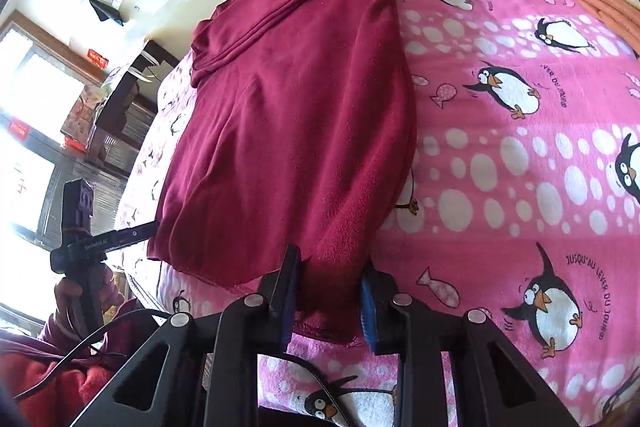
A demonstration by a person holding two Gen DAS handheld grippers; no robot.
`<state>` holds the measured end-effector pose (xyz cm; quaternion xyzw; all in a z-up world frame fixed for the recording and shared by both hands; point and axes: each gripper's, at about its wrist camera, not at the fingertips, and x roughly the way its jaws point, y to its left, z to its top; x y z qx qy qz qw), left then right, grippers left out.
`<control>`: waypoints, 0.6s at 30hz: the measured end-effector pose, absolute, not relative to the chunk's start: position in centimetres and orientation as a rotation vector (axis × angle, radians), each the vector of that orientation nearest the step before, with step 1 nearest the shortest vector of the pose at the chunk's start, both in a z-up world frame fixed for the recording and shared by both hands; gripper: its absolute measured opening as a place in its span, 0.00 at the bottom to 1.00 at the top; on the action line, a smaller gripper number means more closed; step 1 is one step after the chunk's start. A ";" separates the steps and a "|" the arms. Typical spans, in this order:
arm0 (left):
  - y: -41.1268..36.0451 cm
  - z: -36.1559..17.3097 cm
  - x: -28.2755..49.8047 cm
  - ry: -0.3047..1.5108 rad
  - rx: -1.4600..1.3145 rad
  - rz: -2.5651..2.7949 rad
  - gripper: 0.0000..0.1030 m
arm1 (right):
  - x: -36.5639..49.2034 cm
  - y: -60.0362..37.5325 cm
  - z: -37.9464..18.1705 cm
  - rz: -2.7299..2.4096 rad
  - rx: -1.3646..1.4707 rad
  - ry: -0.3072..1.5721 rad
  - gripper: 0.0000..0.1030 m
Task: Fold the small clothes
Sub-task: 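Grasp the shirt hem with the right tool and start lifting it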
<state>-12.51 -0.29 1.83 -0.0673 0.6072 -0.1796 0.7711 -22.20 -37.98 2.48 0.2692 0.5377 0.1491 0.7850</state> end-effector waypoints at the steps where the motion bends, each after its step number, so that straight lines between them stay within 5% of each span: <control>1: -0.6 1.8 -12.6 1.319 -0.131 -0.392 0.70 | -22.2 -38.1 2.4 0.325 0.591 1.161 0.25; 8: -1.8 1.6 -12.8 1.341 -0.076 -0.399 0.72 | -22.2 -38.8 2.3 0.334 0.604 1.185 0.31; 10: -2.1 1.5 -12.6 1.344 -0.078 -0.398 0.76 | -22.4 -39.2 2.3 0.334 0.616 1.184 0.48; 16: -2.9 1.4 -11.9 1.360 -0.111 -0.391 0.82 | -22.8 -39.3 2.1 0.346 0.624 1.165 0.47; 18: -2.9 1.4 -11.7 1.363 -0.127 -0.395 0.81 | -22.9 -39.0 2.2 0.361 0.617 1.148 0.36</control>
